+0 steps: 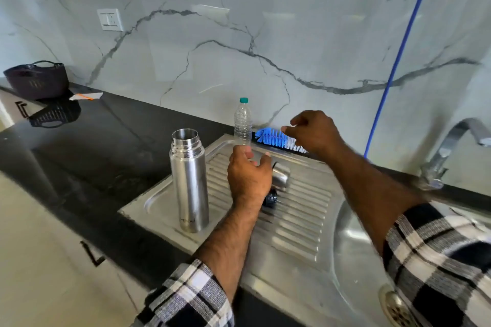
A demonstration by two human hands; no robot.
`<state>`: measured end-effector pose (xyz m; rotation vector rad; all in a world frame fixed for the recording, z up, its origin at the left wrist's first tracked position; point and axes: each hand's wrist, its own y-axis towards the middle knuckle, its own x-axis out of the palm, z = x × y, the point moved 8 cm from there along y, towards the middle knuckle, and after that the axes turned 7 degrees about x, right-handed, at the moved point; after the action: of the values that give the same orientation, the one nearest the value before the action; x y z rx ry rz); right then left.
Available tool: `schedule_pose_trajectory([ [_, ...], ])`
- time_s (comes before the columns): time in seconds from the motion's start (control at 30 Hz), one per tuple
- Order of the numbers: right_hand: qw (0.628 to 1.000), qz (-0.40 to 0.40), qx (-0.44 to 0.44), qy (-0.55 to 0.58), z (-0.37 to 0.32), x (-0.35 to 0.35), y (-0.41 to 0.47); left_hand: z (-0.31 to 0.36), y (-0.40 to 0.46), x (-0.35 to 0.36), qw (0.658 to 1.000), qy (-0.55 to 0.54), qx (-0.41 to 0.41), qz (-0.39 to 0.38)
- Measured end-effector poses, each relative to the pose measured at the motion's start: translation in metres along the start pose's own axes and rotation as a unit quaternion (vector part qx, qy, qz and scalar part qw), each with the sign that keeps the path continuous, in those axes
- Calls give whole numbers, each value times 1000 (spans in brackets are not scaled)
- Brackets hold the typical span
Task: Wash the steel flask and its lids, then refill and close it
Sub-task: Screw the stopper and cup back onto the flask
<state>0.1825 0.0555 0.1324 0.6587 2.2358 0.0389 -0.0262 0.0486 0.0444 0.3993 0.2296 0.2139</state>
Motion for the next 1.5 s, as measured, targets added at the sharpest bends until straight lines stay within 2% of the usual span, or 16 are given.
schedule_pose_trajectory([
  [0.13, 999, -12, 26, 35, 18, 2, -58, 8, -56, -30, 999, 13, 27, -21],
  [0.27, 998, -62, -8, -16, 14, 34, -111, -3, -96, -77, 998, 27, 48, -12],
  [0.47, 985, -69, -47, -154, 10, 75, -133, -8, -98, -150, 979, 76, 97, 161],
  [0.6, 958, -78, -74, -267, 8, 97, -135, -21, -84, -170, 966, 95, 67, 229],
  [0.67, 949, -92, -72, -292, 12, 107, -133, -31, -73, -170, 965, 126, 41, 226],
  [0.77, 949, -90, -75, -292, 18, 113, -127, -44, -56, -160, 975, 148, 10, 164],
  [0.93, 968, -68, -74, -228, 26, 108, -119, -41, -39, -153, 987, 121, 5, 109],
  [1.13, 999, -32, 4, -7, 35, 70, -109, -30, -35, -157, 986, 140, -12, 89],
  [1.33, 980, -8, 9, 199, 30, -14, -113, 15, -57, -116, 992, 119, 27, 14],
  [1.5, 958, 10, -13, 287, 29, -115, -127, 66, -87, -47, 993, 82, 68, -59],
])
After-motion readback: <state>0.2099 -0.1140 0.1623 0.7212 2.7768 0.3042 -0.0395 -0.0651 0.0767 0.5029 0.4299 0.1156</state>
